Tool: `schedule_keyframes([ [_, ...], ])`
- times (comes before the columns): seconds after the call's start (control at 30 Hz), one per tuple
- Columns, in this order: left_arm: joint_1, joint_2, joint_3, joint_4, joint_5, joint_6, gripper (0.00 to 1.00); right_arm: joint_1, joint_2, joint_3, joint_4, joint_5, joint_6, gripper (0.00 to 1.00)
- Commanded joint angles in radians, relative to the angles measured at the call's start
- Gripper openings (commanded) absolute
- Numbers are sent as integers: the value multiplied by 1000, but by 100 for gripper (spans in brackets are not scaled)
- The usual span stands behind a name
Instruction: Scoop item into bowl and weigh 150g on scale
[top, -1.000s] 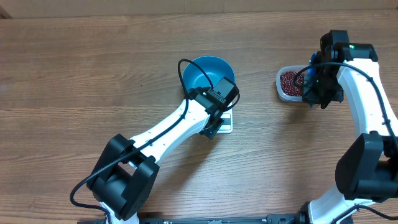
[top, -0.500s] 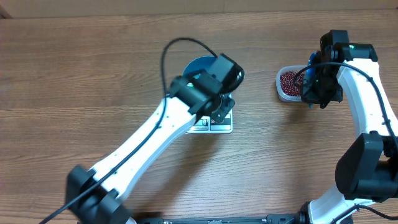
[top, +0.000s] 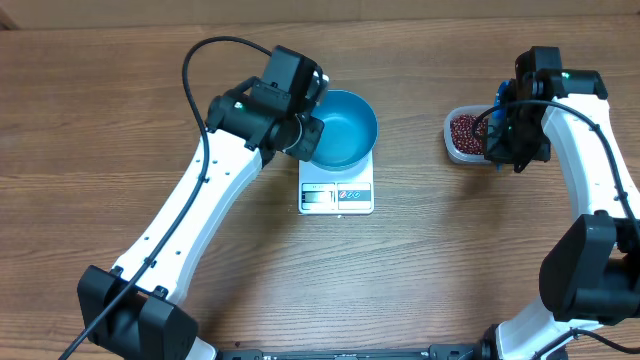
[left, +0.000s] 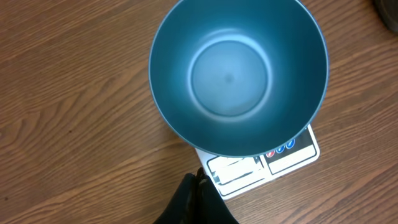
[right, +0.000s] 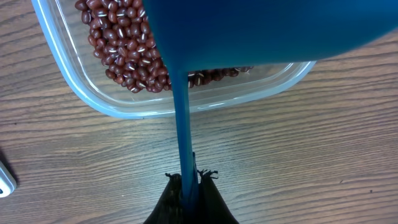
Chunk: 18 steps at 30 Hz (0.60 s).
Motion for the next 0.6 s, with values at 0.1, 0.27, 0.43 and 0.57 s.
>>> schedule_keyframes([
  [0.1,0,11,-25,-2,43,51,4,2,-12,10,9,-5,3,4],
  [0.27,-92,14,-161,-21,79,113,4,2,-12,10,9,-5,3,4],
  [0.43,-184,14,-228,9,25,153,4,2,-12,10,8,-5,3,4],
  [0.57,-208,14,-256,5,0,115,4,2,-12,10,9,-5,3,4],
])
